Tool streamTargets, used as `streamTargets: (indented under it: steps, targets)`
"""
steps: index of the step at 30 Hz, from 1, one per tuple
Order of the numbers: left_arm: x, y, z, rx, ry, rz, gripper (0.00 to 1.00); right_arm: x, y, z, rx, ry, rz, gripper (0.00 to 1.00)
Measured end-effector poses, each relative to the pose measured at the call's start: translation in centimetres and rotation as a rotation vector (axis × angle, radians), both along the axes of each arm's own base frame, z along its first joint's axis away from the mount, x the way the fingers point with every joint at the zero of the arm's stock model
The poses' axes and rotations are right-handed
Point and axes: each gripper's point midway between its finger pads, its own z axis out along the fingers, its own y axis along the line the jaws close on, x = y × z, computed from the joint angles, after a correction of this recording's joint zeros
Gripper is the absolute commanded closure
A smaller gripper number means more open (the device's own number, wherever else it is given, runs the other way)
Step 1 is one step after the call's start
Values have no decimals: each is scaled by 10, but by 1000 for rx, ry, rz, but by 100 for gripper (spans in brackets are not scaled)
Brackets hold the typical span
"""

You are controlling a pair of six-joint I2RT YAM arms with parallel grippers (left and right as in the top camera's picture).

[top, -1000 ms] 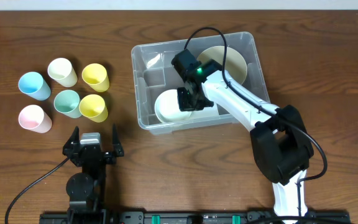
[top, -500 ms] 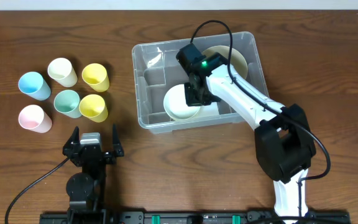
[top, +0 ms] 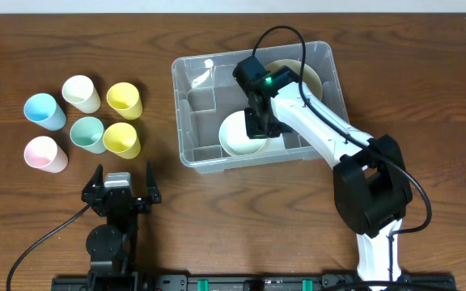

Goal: Pack container
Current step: 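Open the right gripper and lift it off the white bowl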

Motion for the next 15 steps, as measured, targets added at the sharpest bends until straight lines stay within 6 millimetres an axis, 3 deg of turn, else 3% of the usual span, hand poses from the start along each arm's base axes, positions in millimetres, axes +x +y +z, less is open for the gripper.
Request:
streamTargets:
  steps: [4,9,15]
  targets:
    - [0,0,0,0,0,0,2,-1,0,0,-2,2,0,98]
    - [0,0,0,0,0,0,2,-1,-2,0,-11,3,6,83]
    - [0,0,0,0,0,0,2,1,-5,0,-25,-6,5,76]
